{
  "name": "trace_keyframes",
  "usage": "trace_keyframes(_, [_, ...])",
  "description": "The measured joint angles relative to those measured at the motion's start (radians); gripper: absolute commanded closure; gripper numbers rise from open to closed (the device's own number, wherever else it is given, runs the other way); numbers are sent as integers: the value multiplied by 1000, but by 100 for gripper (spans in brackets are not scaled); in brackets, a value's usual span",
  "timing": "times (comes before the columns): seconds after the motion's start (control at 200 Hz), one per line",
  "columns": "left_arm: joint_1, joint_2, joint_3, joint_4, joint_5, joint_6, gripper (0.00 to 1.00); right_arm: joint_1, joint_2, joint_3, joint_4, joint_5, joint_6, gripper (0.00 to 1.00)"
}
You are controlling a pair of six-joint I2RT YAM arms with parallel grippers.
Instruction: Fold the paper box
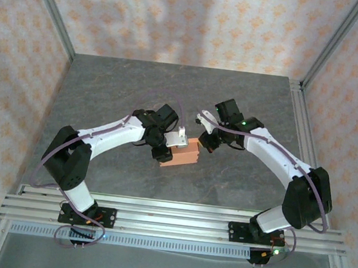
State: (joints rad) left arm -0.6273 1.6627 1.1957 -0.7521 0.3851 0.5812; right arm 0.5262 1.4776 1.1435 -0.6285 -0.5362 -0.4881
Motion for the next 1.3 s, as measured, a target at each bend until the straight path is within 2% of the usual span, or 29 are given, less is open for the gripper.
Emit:
trace_keyframes(0.255, [0, 14, 5, -17, -23, -35, 43, 24, -45, -46, 65, 35, 144, 100])
trace_keyframes(0.45, [-1, 14, 7, -18, -26, -58, 43, 32, -61, -48, 69, 72, 225, 100])
trace_keyframes(0.646, [-1, 14, 7, -18, -26, -76, 49, 57, -65, -48, 74, 113, 366, 100])
trace_keyframes(1.046, [-1, 14, 8, -18, -34, -91, 53, 154, -113, -58, 91, 327, 676, 100])
trace_keyframes(1.296, [-10, 14, 8, -18, -56, -105, 53, 172, -161, -138, 182, 369, 728, 100])
